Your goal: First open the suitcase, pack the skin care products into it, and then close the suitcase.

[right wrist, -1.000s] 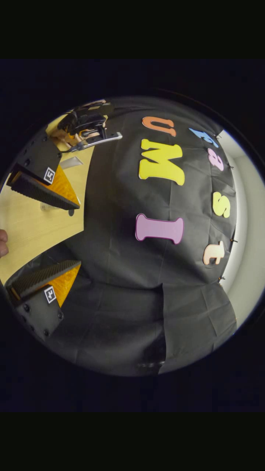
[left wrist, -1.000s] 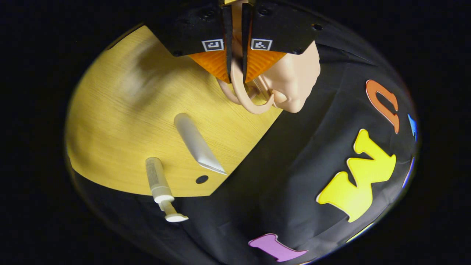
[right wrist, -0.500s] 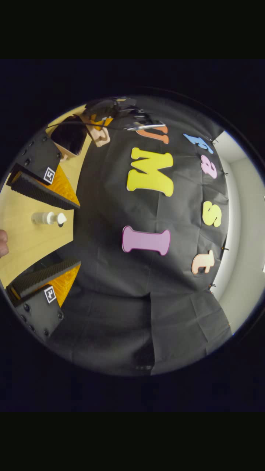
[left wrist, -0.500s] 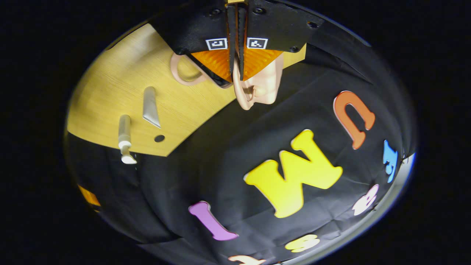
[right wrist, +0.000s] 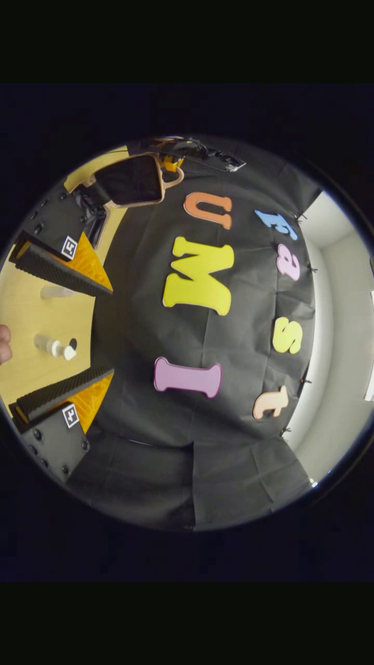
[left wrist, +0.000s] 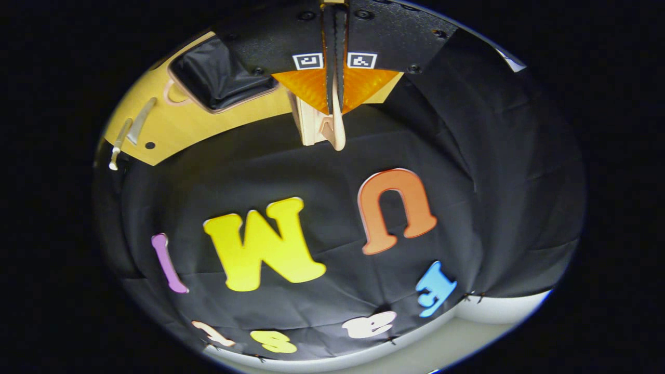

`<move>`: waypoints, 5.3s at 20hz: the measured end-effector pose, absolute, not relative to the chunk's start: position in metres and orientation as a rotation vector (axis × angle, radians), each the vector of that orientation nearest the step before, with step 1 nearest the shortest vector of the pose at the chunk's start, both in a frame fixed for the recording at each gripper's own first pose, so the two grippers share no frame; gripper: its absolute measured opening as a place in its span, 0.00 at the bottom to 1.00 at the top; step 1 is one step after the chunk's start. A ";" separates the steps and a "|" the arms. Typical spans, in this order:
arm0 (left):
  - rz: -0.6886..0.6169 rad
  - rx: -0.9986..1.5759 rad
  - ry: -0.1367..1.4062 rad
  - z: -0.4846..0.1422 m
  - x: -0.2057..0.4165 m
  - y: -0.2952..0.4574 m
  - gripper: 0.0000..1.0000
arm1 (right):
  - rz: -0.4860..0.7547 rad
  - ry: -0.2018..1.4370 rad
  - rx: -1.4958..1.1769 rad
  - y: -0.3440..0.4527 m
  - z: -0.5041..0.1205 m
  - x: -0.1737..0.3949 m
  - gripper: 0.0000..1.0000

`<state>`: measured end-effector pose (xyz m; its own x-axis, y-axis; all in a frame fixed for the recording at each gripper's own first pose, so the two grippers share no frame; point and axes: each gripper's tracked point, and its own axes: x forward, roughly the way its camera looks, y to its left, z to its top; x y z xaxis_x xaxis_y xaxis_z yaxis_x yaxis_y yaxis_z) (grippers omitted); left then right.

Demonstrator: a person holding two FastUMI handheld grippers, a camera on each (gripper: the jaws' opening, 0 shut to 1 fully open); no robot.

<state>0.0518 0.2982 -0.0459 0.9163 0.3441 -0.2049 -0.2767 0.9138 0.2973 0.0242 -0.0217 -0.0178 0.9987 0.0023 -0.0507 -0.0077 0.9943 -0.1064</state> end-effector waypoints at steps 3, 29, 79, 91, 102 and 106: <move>0.393 0.184 0.284 -0.077 0.041 0.369 0.03 | 0.041 0.066 -0.128 0.012 -0.017 0.024 0.81; 0.425 -0.162 0.539 -0.246 0.011 0.467 0.80 | 0.063 0.145 -0.171 0.073 -0.031 0.015 0.82; -0.209 0.081 0.596 -0.337 0.145 -0.164 0.89 | -0.096 0.410 -0.147 -0.227 -0.125 0.004 0.82; -0.256 0.024 0.594 -0.281 0.118 -0.151 0.48 | 0.000 0.447 -0.113 -0.189 -0.183 0.033 0.82; -0.073 -0.019 0.577 -0.181 0.017 -0.066 0.48 | 0.094 0.543 0.006 -0.121 -0.304 0.110 0.84; 0.037 0.001 0.592 -0.168 -0.012 -0.020 0.47 | 0.083 0.578 0.026 -0.116 -0.341 0.137 0.83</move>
